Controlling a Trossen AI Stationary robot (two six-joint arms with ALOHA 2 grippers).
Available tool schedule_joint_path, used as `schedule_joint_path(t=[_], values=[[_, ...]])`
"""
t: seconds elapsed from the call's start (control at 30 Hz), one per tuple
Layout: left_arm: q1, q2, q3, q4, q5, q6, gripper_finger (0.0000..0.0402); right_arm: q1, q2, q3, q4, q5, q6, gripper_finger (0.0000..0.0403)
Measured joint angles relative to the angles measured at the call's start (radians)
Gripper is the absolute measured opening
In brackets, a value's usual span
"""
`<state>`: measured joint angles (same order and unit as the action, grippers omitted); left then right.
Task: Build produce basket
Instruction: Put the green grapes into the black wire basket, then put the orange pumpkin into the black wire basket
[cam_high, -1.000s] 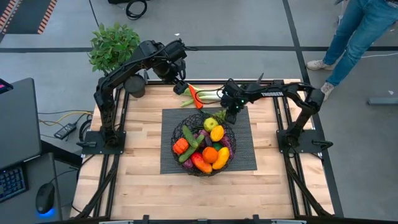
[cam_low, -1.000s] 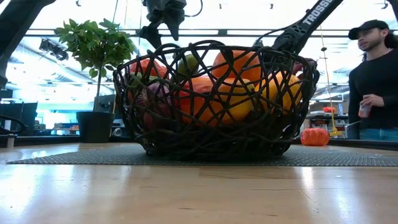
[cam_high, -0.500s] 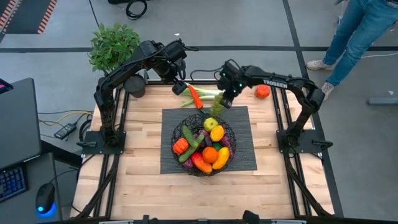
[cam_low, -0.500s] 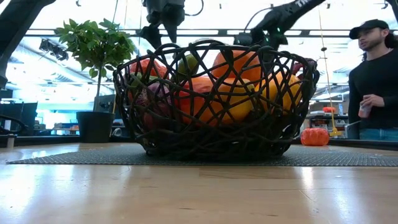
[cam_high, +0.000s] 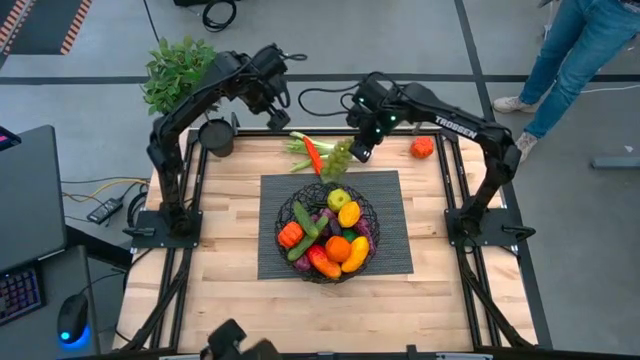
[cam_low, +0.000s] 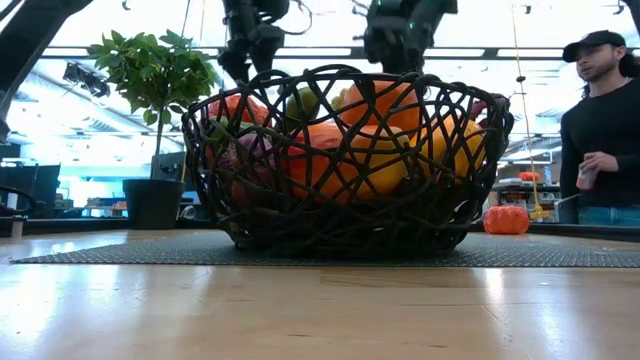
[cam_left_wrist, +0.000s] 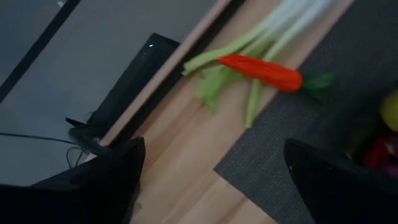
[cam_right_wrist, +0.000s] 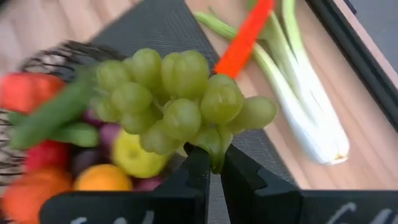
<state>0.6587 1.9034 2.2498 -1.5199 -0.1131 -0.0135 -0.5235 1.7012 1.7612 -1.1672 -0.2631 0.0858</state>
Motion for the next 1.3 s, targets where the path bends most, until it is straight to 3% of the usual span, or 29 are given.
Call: schedule_joint_path(t=[0.23, 0.47, 0.87, 0.97, 1.1, 1.3], values=[[0.075, 0.0, 0.0, 0.032, -0.001, 0.023, 0.0389, 0.065, -0.001, 0.137, -0.044, -0.016, 0.121, 0.0034], [0.104, 0.0, 0.0, 0.082, 0.001, 0.034, 0.0389, 0.179, -0.002, 0.156, -0.045, -0.074, 0.246, 0.0034], [0.101, 0.0, 0.0, 0.096, 0.002, 0.052, 0.0389, 0.314, -0.002, 0.155, -0.034, 0.022, 0.426, 0.0034], [0.1, 0.0, 0.0, 0.096, 0.011, 0.045, 0.0389, 0.343, -0.002, 0.155, -0.032, 0.089, 0.489, 0.0039], [0.098, 0.0, 0.0, 0.096, 0.04, 0.024, 0.0389, 0.366, -0.001, 0.154, -0.031, 0.144, 0.564, 0.007], [0.078, 0.0, 0.0, 0.095, 0.043, 0.024, 0.0389, 0.396, -0.001, 0.154, -0.03, 0.11, 0.589, 0.0155]])
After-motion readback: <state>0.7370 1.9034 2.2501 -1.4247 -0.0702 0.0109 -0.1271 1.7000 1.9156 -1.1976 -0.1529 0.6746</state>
